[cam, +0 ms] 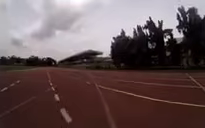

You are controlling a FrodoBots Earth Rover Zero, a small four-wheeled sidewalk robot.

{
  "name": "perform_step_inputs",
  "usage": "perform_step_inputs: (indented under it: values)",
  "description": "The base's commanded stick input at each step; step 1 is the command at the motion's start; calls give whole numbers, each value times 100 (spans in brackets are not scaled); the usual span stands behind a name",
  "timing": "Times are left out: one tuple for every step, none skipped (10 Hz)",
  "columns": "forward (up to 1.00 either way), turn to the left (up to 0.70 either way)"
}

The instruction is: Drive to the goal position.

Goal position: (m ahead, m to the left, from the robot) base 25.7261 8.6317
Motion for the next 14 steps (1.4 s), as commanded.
perform_step_inputs:
  values:
    - [70, 0]
    - [70, 0]
    - [70, 0]
    - [70, 0]
    - [70, 0]
    - [70, 0]
    - [70, 0]
    - [70, 0]
    - [70, 0]
    - [70, 0]
    - [70, 0]
    - [70, 0]
    - [70, 0]
    - [70, 0]
